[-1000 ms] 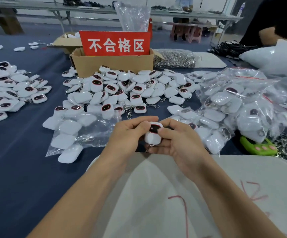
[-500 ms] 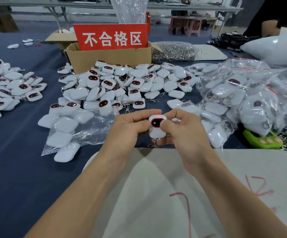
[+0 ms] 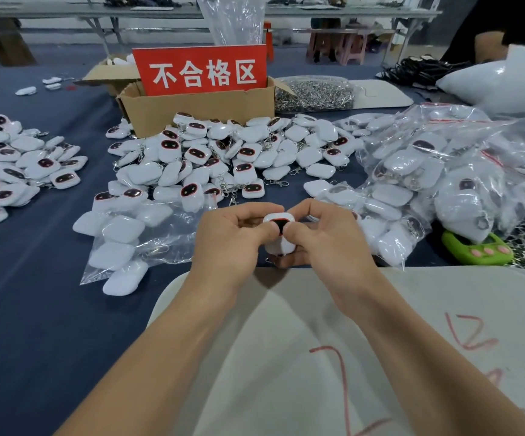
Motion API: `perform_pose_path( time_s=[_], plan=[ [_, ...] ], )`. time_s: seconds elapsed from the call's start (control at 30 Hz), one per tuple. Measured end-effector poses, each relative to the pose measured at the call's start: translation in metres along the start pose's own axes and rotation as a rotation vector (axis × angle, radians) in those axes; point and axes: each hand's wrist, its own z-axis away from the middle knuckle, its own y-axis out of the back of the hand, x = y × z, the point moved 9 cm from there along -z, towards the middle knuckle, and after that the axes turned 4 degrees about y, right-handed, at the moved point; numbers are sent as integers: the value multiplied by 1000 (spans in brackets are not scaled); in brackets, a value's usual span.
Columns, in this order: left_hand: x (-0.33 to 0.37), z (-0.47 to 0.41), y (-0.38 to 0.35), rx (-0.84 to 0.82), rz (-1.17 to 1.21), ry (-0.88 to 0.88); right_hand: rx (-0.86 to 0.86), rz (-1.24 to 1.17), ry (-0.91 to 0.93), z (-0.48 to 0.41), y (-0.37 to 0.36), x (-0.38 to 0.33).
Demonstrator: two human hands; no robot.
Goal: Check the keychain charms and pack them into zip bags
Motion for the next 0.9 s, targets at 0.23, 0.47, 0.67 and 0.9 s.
perform_pose_path(
  time_s=[0.23,0.47,0.67,0.9],
  plan=[
    [-2,-2,0,-23,15,15,-26,-13,-22,-2,-1,6],
    [-5,-2,0,-19,43,28,-19,12,0,0,0,-1],
    [0,-1,3,21,18,-15,21,82,42,1,5,-5],
    [11,8,6,143,-322,-200,212,143,206,-2,33,-25]
  ],
)
